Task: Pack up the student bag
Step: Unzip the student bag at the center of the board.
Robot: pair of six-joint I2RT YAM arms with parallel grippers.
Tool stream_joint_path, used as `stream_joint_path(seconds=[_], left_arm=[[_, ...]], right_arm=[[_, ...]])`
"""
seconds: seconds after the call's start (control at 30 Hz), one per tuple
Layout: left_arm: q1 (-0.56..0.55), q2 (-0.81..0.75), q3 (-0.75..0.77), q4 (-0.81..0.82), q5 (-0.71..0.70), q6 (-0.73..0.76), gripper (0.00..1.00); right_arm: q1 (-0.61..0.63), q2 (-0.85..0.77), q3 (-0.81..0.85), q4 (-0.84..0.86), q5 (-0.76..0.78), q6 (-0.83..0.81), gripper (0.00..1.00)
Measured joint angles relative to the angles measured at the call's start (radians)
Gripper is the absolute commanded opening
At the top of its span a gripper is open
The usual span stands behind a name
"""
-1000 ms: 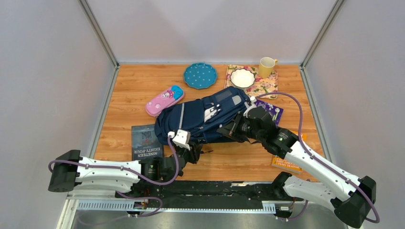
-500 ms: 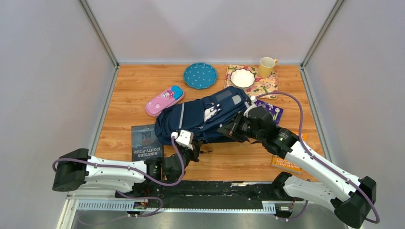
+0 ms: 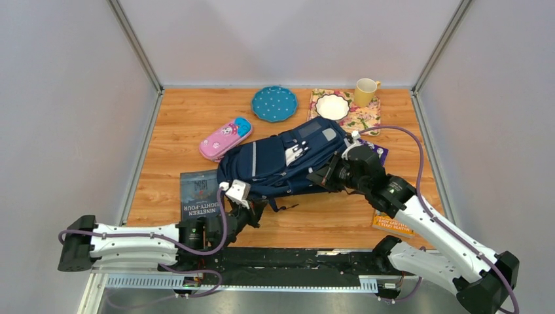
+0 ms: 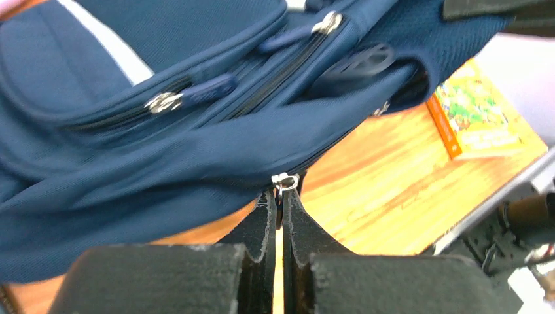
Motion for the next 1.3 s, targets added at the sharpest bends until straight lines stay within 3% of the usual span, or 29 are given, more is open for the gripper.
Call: stream_joint_path(seconds=[0.17,0.3,0.43,0.77,0.8,0.87,0.9,0.93,0.97,1.03,1.17,1.3], left_arm=[[0.003,-0.154,-0.021,-0.217,0.145,-0.060,0.00],[0.001,-0.175,-0.023,-0.293,0.311,-0.065,0.00],[-0.053,-0.082,0.011,-0.345,0.428,-0.057,0.00],[-0.125,0.143,0.085,-0.296,0.502,-0.016,0.00],[-0.125,0.164,0.093,-0.285,0.484,-0.012,0.00],[-0.125,0.206,0.113,-0.261,0.440,-0.005,0.00],[-0.124,0.224,0.119,-0.245,0.414,-0.002,0.00],[-0.120,0.236,0.123,-0.236,0.400,-0.001,0.00],[-0.113,0.248,0.127,-0.220,0.386,-0.001,0.00],[-0.092,0.262,0.127,-0.201,0.381,-0.002,0.00],[-0.056,0.264,0.127,-0.189,0.386,-0.009,0.00],[-0.031,0.263,0.127,-0.183,0.404,-0.003,0.00]], right_arm=[[-0.039,-0.029,-0.011,-0.051,-0.021,-0.084,0.00],[-0.040,-0.029,-0.021,-0.088,-0.060,-0.166,0.00],[-0.045,0.005,-0.025,-0.125,-0.130,-0.271,0.00],[-0.050,0.218,0.087,-0.227,-0.127,-0.412,0.04],[-0.051,0.249,0.111,-0.230,-0.117,-0.418,0.07],[-0.064,0.314,0.159,-0.229,-0.098,-0.429,0.25],[-0.077,0.348,0.179,-0.227,-0.093,-0.436,0.41],[-0.095,0.378,0.193,-0.222,-0.087,-0.441,0.50],[-0.110,0.397,0.201,-0.219,-0.080,-0.438,0.68],[-0.146,0.418,0.203,-0.212,-0.064,-0.447,0.83],[-0.188,0.347,0.179,-0.208,-0.031,-0.453,0.88],[-0.185,0.105,0.051,-0.192,-0.063,-0.404,0.89]])
